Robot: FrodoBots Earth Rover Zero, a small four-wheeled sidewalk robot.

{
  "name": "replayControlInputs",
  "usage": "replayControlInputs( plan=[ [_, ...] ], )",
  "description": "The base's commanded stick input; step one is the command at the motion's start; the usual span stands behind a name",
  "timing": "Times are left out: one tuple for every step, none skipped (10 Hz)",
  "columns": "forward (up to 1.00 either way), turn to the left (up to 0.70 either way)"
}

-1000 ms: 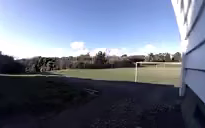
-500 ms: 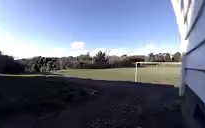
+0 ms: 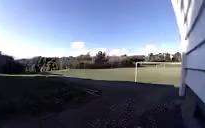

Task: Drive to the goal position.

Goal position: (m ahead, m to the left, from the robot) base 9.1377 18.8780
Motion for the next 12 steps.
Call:
replayControlInputs(
  plan=[
    [0.04, 0.00],
    [0.04, 0.00],
    [0.04, 0.00],
    [0.04, 0.00],
    [0.02, 0.00],
    [0.04, 0.00],
    [0.04, 0.00],
    [0.04, 0.00],
    [0.04, 0.00],
    [0.00, 0.00],
    [0.00, 0.00],
    [0.00, 0.00]
  ],
)
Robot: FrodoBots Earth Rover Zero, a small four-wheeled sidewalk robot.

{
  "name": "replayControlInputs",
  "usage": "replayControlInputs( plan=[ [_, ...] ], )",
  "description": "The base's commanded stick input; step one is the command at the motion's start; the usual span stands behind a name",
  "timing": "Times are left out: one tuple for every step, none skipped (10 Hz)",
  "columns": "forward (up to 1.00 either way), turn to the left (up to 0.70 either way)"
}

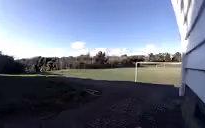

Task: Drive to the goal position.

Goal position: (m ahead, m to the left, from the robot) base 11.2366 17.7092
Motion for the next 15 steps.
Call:
replayControlInputs(
  plan=[
    [0.00, 0.00],
    [-0.04, 0.00],
    [-0.24, 0.00],
    [0.00, 0.00],
    [0.00, 0.00],
    [0.03, 0.00],
    [0.06, 0.00],
    [0.07, 0.00],
    [0.08, 0.00],
    [0.09, 0.00],
    [0.10, 0.00],
    [0.10, 0.00],
    [0.10, 0.00],
    [0.11, 0.00],
    [0.13, 0.00]
  ],
)
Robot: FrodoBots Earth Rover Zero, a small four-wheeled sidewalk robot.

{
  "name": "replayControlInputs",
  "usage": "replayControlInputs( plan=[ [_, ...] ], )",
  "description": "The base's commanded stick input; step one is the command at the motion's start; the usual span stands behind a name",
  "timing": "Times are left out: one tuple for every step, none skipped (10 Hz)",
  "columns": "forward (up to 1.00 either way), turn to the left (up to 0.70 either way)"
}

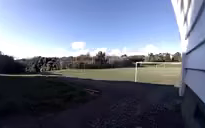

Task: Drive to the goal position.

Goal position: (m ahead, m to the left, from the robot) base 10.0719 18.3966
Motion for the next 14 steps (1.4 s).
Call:
replayControlInputs(
  plan=[
    [0.21, 0.00],
    [0.44, 0.00],
    [0.70, 0.00],
    [0.70, 0.00],
    [0.70, 0.00],
    [0.70, 0.00],
    [0.70, 0.00],
    [0.70, 0.00],
    [0.70, 0.00],
    [0.70, 0.00],
    [0.70, 0.00],
    [0.70, 0.00],
    [0.70, 0.00],
    [0.70, 0.00]
  ],
)
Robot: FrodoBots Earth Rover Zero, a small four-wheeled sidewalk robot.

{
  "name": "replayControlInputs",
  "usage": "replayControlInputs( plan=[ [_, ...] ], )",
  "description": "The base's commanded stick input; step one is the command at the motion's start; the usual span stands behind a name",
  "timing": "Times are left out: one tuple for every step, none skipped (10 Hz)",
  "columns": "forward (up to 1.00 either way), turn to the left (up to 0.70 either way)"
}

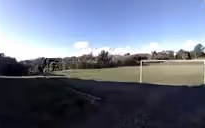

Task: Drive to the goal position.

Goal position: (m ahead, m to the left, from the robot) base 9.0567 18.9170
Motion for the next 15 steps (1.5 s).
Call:
replayControlInputs(
  plan=[
    [0.70, -0.35],
    [0.70, -0.35],
    [0.70, -0.35],
    [0.70, -0.35],
    [0.70, -0.35],
    [0.70, -0.35],
    [0.70, -0.35],
    [0.70, -0.11],
    [0.70, 0.00],
    [0.70, 0.00],
    [0.69, 0.00],
    [0.68, 0.00],
    [0.67, 0.00],
    [0.68, 0.14],
    [0.70, 0.33]
  ],
)
